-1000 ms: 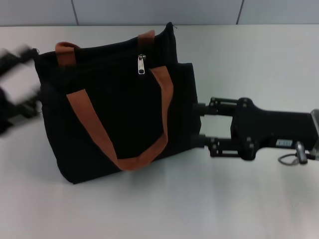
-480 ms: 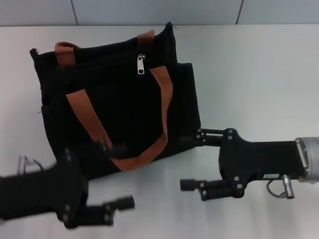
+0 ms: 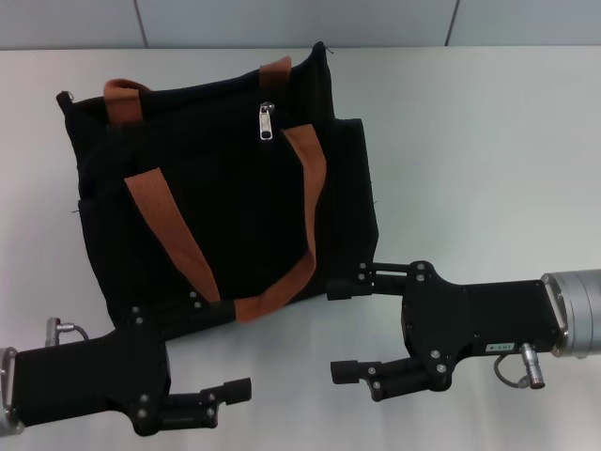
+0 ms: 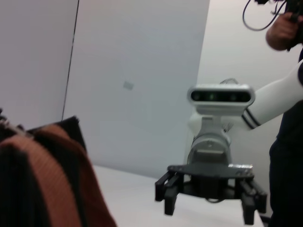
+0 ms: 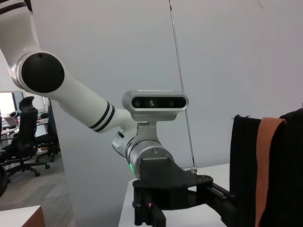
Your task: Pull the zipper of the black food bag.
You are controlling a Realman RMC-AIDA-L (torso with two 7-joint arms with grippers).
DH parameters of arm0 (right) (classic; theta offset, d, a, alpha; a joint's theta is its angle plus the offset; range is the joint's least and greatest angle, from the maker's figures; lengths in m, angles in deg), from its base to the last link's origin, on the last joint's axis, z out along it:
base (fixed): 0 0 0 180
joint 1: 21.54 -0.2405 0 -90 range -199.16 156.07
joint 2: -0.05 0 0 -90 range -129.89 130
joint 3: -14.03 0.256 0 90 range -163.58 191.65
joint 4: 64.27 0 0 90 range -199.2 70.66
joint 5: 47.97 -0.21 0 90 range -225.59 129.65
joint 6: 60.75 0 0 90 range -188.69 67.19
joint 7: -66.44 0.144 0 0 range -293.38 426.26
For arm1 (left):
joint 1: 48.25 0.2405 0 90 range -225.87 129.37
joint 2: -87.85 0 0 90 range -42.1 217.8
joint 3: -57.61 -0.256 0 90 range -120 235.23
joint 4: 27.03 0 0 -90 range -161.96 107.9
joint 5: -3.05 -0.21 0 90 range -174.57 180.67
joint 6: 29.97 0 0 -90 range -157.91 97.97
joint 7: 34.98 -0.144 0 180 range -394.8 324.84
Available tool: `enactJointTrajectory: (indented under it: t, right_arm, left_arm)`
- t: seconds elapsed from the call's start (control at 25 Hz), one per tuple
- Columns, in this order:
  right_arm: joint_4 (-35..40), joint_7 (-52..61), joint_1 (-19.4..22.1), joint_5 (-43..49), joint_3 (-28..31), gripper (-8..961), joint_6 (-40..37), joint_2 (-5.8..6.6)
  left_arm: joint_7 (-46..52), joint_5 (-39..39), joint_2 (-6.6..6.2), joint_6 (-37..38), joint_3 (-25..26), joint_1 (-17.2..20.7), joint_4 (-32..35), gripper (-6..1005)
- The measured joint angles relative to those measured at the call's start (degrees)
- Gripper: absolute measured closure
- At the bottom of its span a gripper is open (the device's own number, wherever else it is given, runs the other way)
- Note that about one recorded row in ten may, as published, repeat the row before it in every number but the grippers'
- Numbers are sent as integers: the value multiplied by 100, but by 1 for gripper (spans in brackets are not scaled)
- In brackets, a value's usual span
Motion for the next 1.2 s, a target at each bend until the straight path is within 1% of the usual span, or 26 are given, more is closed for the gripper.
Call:
enactJointTrajectory:
  t: [0.16,0.64,0.96,1.0,1.2]
  right_arm:
    - [-3,-20,28,3,-2,128,46,14]
    - [50,-33,-8,69,7,129,136,23]
    - [97,-177,-8,69,32,129,328,22]
    - [95,-188,-8,69,24,129,352,20]
    - [98,-191,-10,64,32,128,330,23]
  left_arm:
    - [20,-22,-6,-167,4,-25,27,165]
    - [81,-37,-51,-293,13,-150,39,165]
    - [116,-35,-84,-293,13,-161,36,165]
    - [237,-30,-100,-306,13,-183,35,165]
    - [270,-20,-103,-328,13,-187,17,165]
